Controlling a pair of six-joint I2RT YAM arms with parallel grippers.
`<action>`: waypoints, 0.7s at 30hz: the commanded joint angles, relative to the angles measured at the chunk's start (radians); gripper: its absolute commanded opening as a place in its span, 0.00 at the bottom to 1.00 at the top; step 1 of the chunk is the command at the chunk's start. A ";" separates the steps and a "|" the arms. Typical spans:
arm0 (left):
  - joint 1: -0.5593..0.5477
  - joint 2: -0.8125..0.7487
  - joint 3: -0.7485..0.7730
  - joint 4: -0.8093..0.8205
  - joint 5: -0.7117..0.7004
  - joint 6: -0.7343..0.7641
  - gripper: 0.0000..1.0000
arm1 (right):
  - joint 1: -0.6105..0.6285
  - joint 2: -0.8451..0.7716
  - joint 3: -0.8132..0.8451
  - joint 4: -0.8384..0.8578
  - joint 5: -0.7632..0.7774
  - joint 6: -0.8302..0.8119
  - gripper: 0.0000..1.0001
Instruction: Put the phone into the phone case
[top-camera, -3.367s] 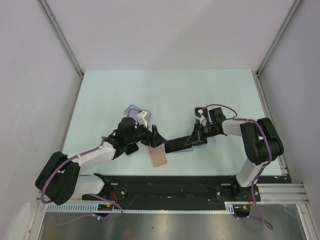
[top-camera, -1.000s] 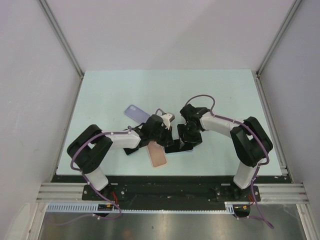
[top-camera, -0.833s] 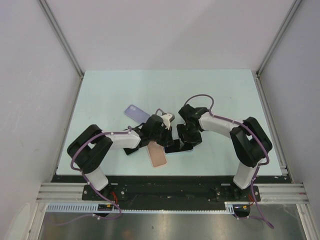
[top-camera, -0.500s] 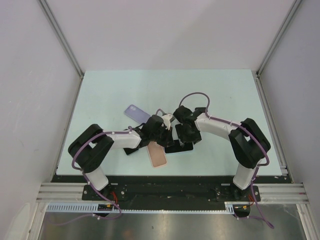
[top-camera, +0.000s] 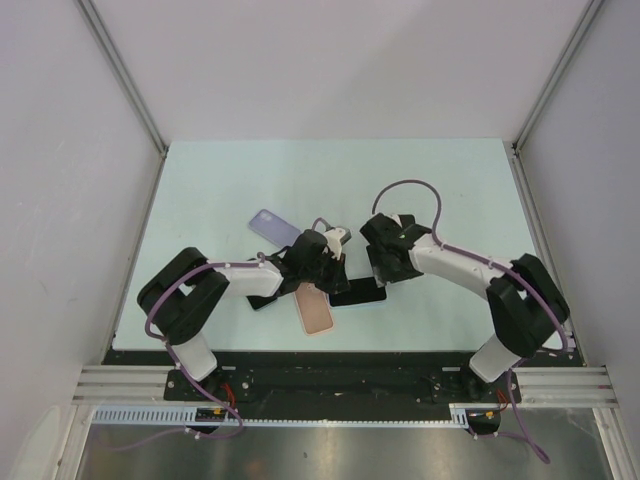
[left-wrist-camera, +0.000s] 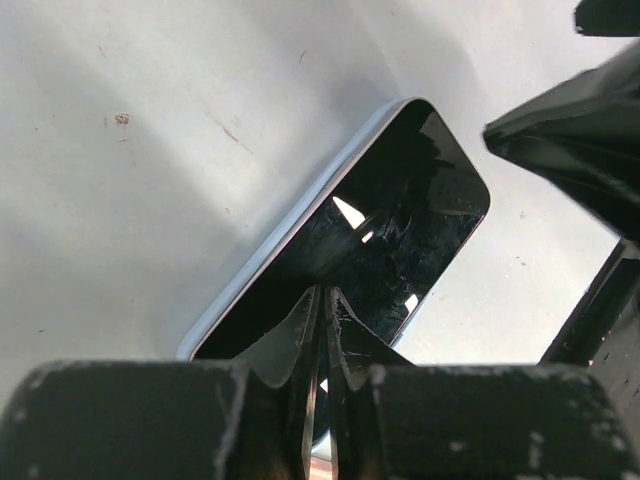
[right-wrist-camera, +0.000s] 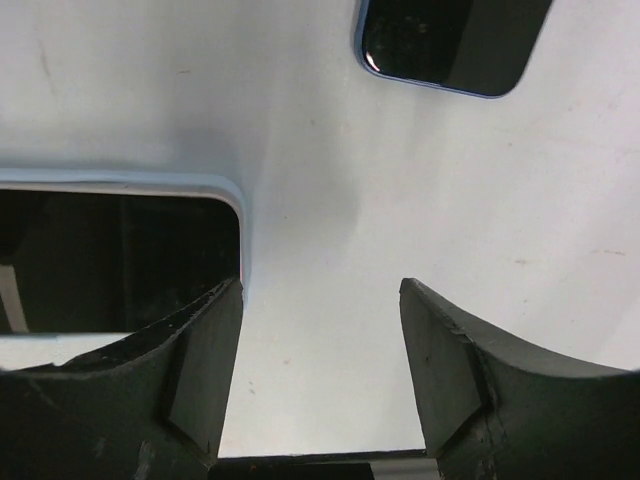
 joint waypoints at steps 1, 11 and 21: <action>-0.002 0.053 -0.037 -0.126 -0.045 0.027 0.12 | -0.050 -0.155 -0.036 0.079 -0.100 -0.027 0.69; -0.004 0.064 -0.037 -0.125 -0.021 0.019 0.12 | -0.326 -0.305 -0.197 0.319 -0.859 -0.041 0.69; -0.004 0.064 -0.031 -0.123 -0.018 0.017 0.11 | -0.407 -0.215 -0.254 0.379 -0.979 -0.044 0.68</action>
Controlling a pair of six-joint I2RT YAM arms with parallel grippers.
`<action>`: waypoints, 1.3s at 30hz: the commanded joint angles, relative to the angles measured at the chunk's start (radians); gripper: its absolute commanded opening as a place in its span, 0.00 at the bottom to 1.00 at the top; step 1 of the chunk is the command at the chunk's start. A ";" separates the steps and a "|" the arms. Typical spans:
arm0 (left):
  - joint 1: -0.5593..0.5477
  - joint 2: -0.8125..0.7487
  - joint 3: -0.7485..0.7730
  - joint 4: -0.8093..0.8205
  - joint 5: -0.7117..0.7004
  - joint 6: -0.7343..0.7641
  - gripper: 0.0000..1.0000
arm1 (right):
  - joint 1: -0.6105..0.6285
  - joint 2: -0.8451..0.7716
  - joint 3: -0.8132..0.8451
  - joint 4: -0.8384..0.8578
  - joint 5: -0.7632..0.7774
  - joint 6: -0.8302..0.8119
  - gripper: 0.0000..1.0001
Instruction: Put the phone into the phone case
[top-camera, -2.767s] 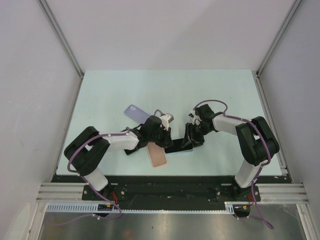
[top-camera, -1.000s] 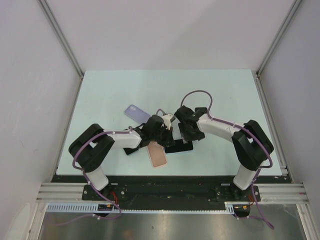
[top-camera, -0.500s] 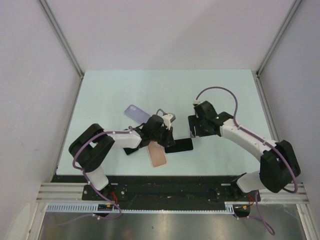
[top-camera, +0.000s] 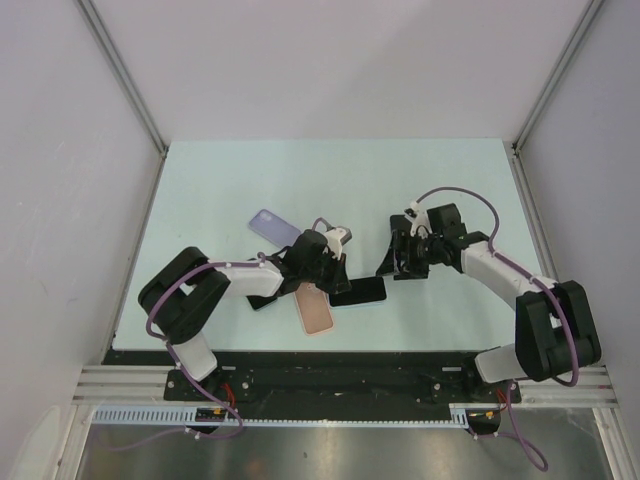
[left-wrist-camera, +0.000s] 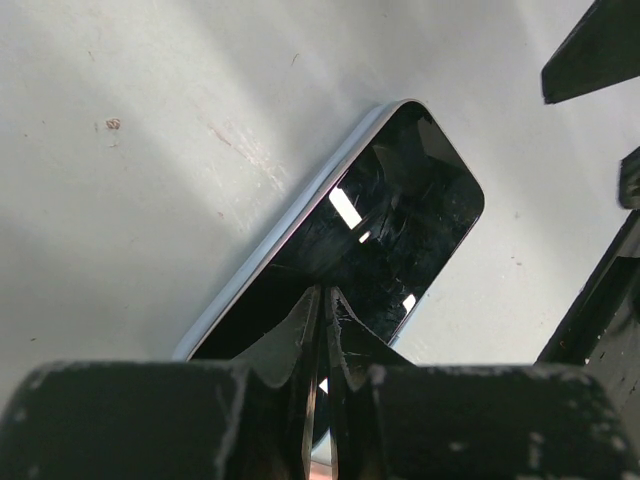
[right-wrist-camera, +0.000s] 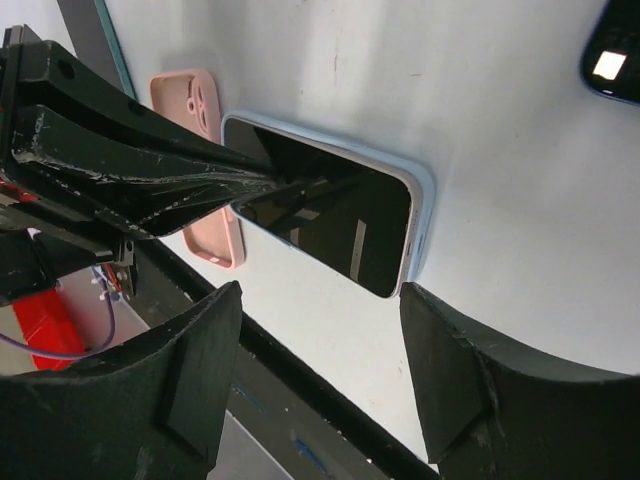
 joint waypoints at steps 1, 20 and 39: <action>-0.004 0.061 -0.029 -0.136 -0.025 0.019 0.11 | 0.009 0.038 0.003 0.035 -0.031 -0.020 0.68; -0.004 0.071 -0.020 -0.136 -0.006 0.020 0.10 | 0.077 0.234 0.005 0.006 0.132 -0.029 0.38; -0.009 0.081 -0.018 -0.137 -0.002 0.014 0.09 | 0.180 0.337 0.017 -0.035 0.296 -0.035 0.17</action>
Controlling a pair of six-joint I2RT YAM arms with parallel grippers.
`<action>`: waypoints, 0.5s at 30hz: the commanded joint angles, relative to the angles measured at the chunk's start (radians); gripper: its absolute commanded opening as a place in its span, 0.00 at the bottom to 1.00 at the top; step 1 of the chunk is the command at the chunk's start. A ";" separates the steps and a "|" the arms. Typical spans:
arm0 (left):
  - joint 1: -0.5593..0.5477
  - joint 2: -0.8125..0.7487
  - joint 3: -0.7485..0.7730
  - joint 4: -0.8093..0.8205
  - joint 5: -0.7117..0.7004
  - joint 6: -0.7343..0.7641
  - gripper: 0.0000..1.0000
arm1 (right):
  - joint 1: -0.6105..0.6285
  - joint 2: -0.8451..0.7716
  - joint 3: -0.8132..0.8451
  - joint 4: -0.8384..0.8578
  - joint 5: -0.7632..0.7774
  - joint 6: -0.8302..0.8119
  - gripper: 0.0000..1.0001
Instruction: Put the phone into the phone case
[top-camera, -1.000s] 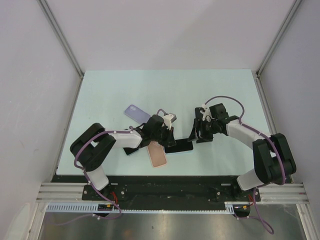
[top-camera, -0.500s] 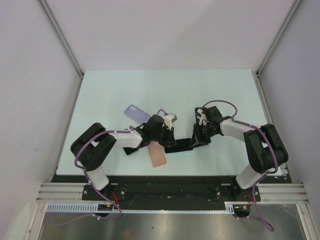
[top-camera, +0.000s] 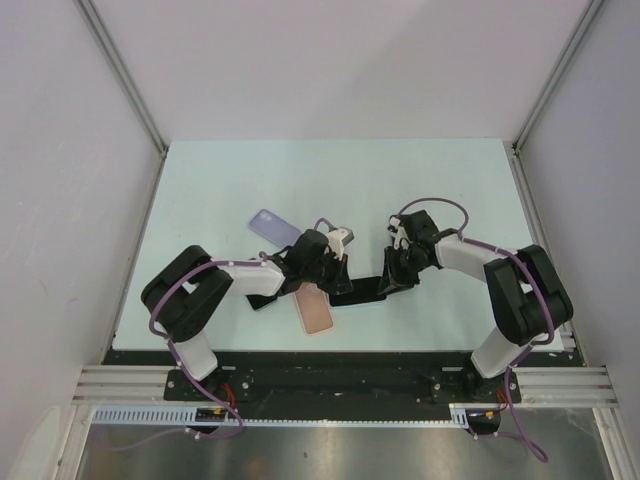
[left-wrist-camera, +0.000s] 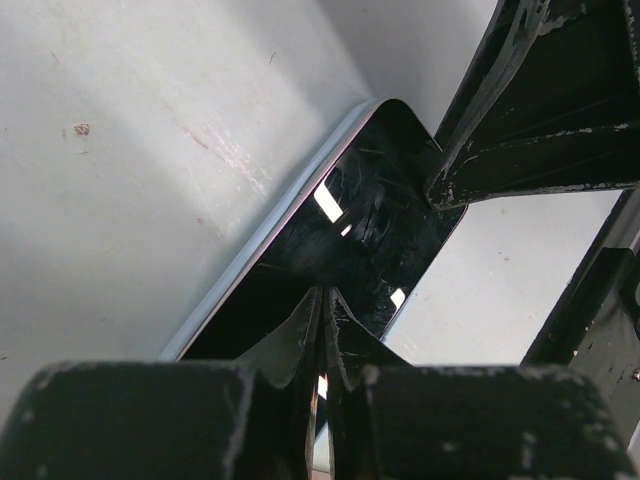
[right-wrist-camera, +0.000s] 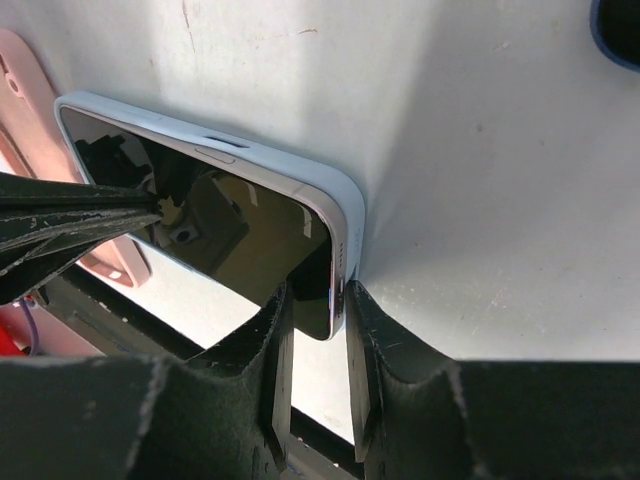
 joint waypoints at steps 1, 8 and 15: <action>-0.009 0.063 -0.022 -0.148 -0.039 0.017 0.09 | 0.078 0.090 -0.019 -0.015 0.186 -0.018 0.17; -0.012 0.060 -0.028 -0.147 -0.047 0.008 0.09 | 0.115 0.127 -0.006 -0.049 0.280 0.002 0.13; -0.015 0.069 -0.022 -0.148 -0.049 0.011 0.09 | 0.126 0.145 -0.005 -0.071 0.346 0.016 0.10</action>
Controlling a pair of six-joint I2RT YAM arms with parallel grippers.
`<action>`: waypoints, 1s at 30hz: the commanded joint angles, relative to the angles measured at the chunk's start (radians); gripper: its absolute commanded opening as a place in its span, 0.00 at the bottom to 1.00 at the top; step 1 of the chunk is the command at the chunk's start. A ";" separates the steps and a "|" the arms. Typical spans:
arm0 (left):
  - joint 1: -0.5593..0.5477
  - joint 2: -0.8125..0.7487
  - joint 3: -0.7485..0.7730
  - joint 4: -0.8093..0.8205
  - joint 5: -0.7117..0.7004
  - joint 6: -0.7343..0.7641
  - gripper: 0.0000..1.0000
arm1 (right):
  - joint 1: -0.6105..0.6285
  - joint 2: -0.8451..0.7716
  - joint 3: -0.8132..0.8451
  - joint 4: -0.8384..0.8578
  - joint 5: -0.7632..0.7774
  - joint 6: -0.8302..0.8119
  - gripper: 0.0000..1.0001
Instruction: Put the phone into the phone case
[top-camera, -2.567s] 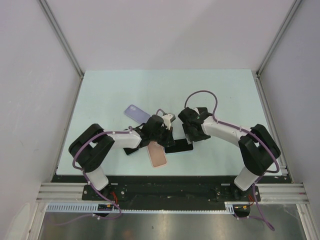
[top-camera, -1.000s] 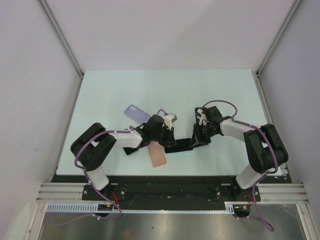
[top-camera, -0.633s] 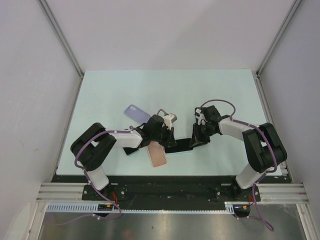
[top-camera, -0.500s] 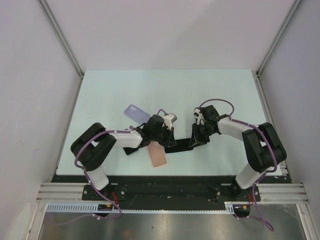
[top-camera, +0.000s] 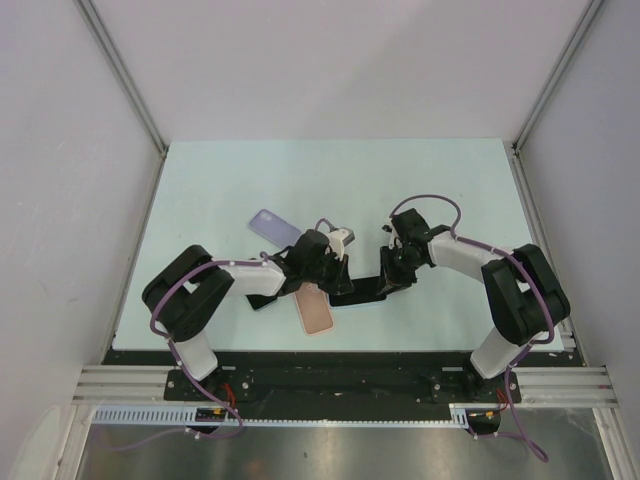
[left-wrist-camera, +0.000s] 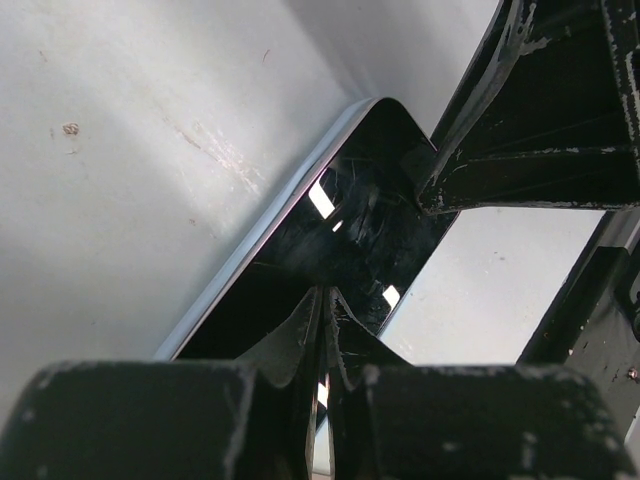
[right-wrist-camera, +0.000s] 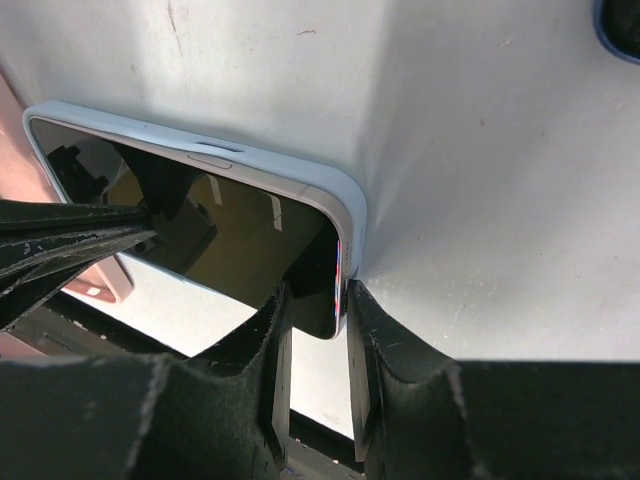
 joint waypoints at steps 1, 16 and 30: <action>-0.012 0.063 -0.024 -0.150 -0.052 0.017 0.09 | 0.064 0.120 -0.064 0.008 0.229 -0.005 0.10; -0.012 0.053 -0.015 -0.151 -0.066 0.013 0.09 | 0.130 0.172 -0.049 -0.027 0.326 0.030 0.03; -0.012 0.017 -0.017 -0.153 -0.083 0.013 0.09 | 0.217 0.223 0.002 -0.081 0.479 0.070 0.01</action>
